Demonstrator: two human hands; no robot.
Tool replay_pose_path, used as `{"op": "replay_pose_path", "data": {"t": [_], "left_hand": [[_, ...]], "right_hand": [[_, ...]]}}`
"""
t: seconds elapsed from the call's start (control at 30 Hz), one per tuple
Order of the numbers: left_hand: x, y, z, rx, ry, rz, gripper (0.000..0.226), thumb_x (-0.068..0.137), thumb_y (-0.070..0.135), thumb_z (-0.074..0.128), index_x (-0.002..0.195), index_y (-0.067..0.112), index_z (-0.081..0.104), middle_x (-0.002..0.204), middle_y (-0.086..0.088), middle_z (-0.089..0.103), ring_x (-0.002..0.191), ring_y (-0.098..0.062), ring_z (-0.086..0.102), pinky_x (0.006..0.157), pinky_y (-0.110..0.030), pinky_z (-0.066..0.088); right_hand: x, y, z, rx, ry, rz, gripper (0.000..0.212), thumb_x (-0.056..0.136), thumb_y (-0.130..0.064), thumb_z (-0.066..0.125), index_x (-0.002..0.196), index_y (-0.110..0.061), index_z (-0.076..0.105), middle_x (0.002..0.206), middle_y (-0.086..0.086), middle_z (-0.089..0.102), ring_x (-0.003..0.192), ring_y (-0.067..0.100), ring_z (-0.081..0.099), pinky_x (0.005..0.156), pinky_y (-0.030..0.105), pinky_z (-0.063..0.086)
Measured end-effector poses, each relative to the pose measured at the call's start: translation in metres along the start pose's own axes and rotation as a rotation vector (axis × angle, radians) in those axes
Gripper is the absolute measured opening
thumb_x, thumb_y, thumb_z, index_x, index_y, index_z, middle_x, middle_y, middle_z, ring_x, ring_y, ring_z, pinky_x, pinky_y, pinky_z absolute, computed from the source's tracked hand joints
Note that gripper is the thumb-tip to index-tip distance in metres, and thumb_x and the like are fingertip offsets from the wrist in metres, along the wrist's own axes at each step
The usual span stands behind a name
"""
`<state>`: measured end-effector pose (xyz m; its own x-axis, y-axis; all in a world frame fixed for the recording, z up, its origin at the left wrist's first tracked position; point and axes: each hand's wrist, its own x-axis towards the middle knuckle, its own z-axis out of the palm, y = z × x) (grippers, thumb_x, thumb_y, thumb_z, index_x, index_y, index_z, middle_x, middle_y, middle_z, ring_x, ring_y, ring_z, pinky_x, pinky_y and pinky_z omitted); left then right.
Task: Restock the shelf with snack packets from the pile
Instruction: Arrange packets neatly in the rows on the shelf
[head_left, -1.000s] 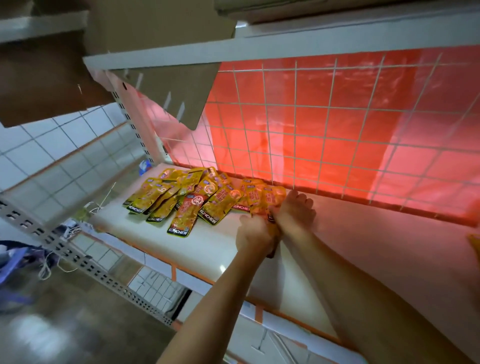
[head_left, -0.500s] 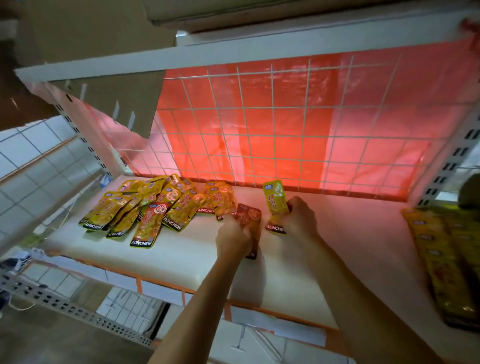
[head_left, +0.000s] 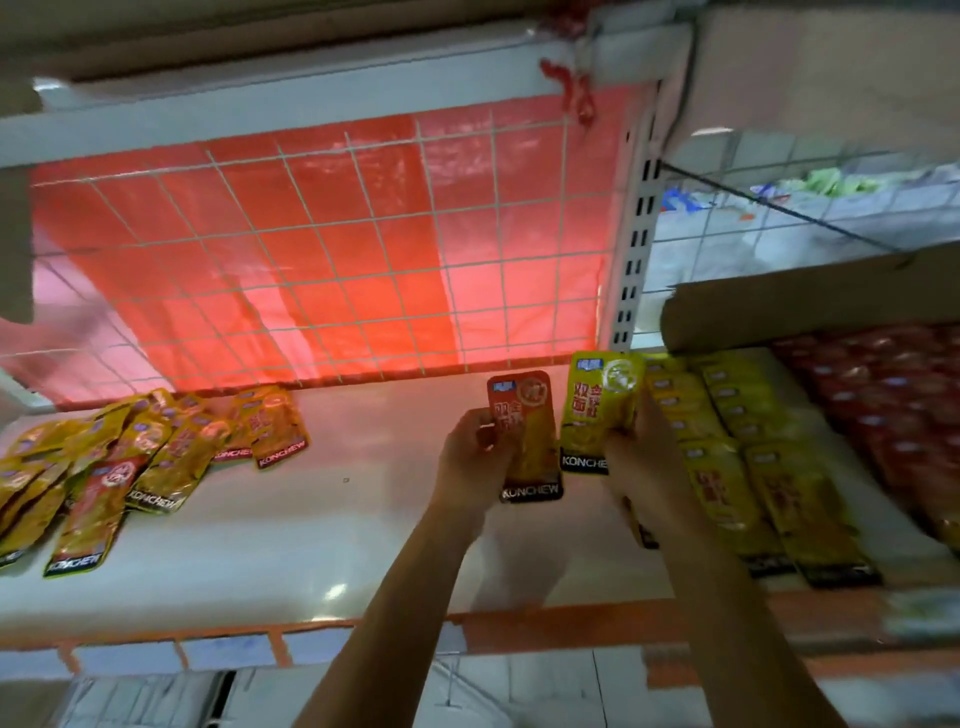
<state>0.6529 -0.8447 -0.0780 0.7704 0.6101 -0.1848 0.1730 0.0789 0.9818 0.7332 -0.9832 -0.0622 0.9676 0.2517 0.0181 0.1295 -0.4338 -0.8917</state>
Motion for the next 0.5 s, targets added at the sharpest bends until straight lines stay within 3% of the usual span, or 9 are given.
{"op": "replay_pose_path", "data": {"t": [0.17, 0.27, 0.4, 0.5], "left_hand": [[-0.007, 0.000, 0.033, -0.021, -0.038, -0.011, 0.008, 0.090, 0.010, 0.064, 0.098, 0.012, 0.062, 0.097, -0.012, 0.070, 0.081, -0.021, 0.068, 0.069, -0.030, 0.055], [-0.011, -0.003, 0.047, -0.039, -0.073, -0.038, 0.010, 0.087, 0.010, 0.067, 0.095, 0.014, 0.062, 0.099, -0.013, 0.069, 0.088, -0.026, 0.069, 0.076, -0.038, 0.058], [-0.016, -0.006, 0.064, -0.007, -0.098, -0.041, 0.011, 0.087, 0.011, 0.067, 0.096, 0.016, 0.062, 0.098, -0.012, 0.067, 0.088, -0.026, 0.069, 0.074, -0.038, 0.058], [-0.019, -0.006, 0.075, -0.034, -0.070, -0.011, 0.009, 0.088, 0.011, 0.066, 0.096, 0.014, 0.063, 0.097, -0.014, 0.068, 0.086, -0.027, 0.068, 0.074, -0.037, 0.057]], "right_hand": [[-0.006, 0.017, -0.046, 0.044, 0.025, 0.070, 0.036, 0.079, -0.006, 0.049, 0.110, -0.024, 0.055, 0.102, 0.004, 0.066, 0.097, 0.026, 0.063, 0.086, 0.046, 0.051], [-0.010, 0.030, -0.066, 0.054, 0.088, 0.047, 0.031, 0.081, -0.006, 0.054, 0.092, -0.035, 0.058, 0.088, -0.012, 0.065, 0.084, 0.010, 0.063, 0.070, 0.028, 0.050], [-0.014, 0.041, -0.087, 0.074, 0.063, 0.114, 0.023, 0.084, -0.017, 0.060, 0.105, -0.025, 0.056, 0.094, -0.002, 0.065, 0.088, 0.018, 0.062, 0.077, 0.039, 0.052], [-0.018, 0.043, -0.097, 0.004, 0.039, 0.118, 0.022, 0.085, -0.020, 0.062, 0.105, -0.022, 0.054, 0.094, -0.003, 0.063, 0.089, 0.020, 0.060, 0.076, 0.035, 0.048]]}}
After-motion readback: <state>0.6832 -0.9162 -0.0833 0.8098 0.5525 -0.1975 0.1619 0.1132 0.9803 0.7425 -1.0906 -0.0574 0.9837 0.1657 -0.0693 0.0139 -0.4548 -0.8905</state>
